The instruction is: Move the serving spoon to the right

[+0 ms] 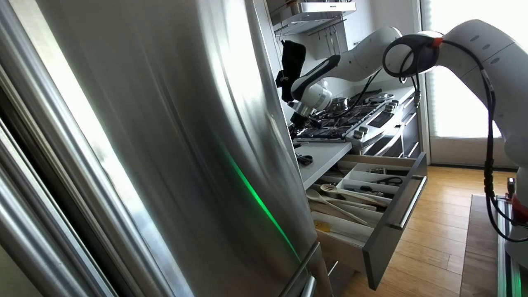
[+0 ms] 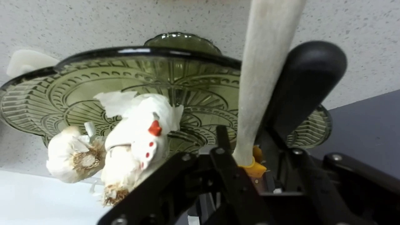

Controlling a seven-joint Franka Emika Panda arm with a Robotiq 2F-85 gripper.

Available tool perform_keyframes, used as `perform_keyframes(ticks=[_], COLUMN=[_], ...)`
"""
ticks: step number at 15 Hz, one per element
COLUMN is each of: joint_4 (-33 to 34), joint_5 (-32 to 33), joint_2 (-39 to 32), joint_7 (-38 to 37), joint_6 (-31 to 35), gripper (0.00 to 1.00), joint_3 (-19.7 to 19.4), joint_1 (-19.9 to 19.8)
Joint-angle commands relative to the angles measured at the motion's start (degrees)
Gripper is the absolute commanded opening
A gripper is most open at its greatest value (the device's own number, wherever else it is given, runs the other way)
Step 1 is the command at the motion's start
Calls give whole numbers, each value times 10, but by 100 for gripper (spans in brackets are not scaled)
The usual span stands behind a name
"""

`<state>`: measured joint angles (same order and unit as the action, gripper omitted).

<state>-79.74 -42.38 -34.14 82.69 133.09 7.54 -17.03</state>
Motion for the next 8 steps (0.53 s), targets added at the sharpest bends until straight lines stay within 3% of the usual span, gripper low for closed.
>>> perform_keyframes(ticks=[1, 2, 5, 6, 8], joint_4=[-13, -14, -15, -15, -17], joint_5=[-14, -13, -11, -9, -6], joint_2=[-1, -2, -2, -2, -2], joint_7=[26, 26, 25, 24, 20], joint_6=[14, 16, 15, 13, 10], gripper=[39, 38, 18, 6, 1], joint_3=[3, 3, 1, 0, -1], joint_1=[-2, -2, -1, 0, 0])
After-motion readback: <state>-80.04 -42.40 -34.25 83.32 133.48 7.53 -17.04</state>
